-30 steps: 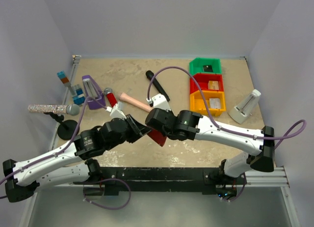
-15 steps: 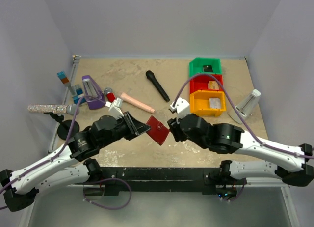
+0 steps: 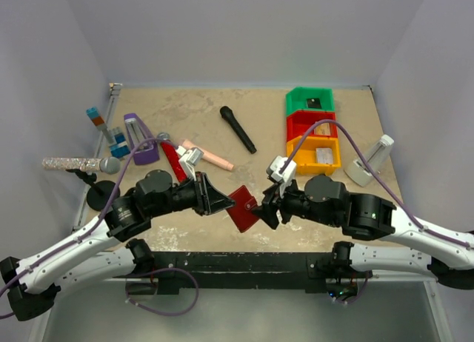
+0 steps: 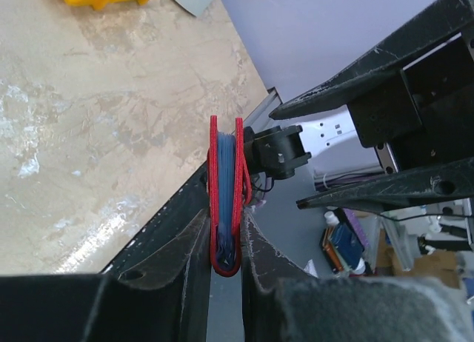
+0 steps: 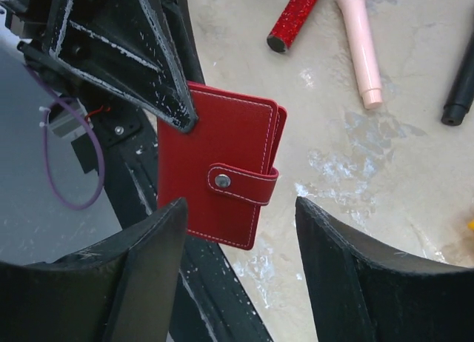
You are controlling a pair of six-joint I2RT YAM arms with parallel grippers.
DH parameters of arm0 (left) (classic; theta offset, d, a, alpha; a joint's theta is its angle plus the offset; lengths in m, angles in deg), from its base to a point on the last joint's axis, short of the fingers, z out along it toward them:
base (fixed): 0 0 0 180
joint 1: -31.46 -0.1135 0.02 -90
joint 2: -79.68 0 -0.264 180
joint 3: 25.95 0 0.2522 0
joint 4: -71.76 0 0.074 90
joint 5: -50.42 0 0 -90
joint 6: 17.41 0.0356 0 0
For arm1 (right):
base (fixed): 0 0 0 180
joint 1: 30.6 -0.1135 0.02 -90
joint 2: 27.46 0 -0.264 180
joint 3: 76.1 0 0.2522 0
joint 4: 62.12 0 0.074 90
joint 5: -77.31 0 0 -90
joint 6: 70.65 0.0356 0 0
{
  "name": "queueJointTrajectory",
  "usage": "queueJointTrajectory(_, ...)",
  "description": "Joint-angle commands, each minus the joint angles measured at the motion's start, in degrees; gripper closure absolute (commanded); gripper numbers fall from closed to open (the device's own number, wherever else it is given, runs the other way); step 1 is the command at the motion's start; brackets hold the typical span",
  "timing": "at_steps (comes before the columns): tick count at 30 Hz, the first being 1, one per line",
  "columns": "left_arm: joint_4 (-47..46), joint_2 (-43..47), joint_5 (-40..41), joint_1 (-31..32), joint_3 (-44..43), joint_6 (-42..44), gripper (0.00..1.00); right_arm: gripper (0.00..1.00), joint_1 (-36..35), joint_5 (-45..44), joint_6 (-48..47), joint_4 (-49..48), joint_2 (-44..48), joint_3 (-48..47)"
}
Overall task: Take the credit cards out of the card holder
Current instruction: Open the card holder at the center of the board.
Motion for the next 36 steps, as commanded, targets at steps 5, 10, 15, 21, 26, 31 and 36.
queueJointTrajectory(5,1.6,0.1,0.6,1.8,-5.6,12.8,1.0,0.36,-0.2,3.4,3.7,7.0,-2.1,-7.7)
queueJointTrajectory(10,1.5,-2.7,10.9,7.2,-6.4,16.3,1.0,0.37,-0.2,-6.5,15.2,12.4,-5.4,-10.6)
queueJointTrajectory(15,5.4,-9.5,24.1,12.4,-11.7,18.7,1.0,0.37,-0.1,-12.7,25.3,20.2,-12.0,-15.0)
queueJointTrajectory(21,4.9,-12.0,34.7,16.2,-14.0,17.6,1.0,0.38,1.1,-16.1,31.6,24.0,-16.0,-17.4)
queueJointTrajectory(26,2.9,-11.5,38.4,17.5,-12.8,16.2,1.0,0.38,4.5,-13.4,33.2,23.1,-16.9,-17.2)
queueJointTrajectory(31,2.7,-11.7,40.4,18.5,-12.8,16.3,1.0,0.39,5.3,-12.2,32.8,22.4,-18.3,-18.9)
queueJointTrajectory(36,2.1,-12.6,40.5,19.0,-13.1,16.5,1.0,0.39,5.5,-11.2,32.3,22.5,-21.1,-21.2)
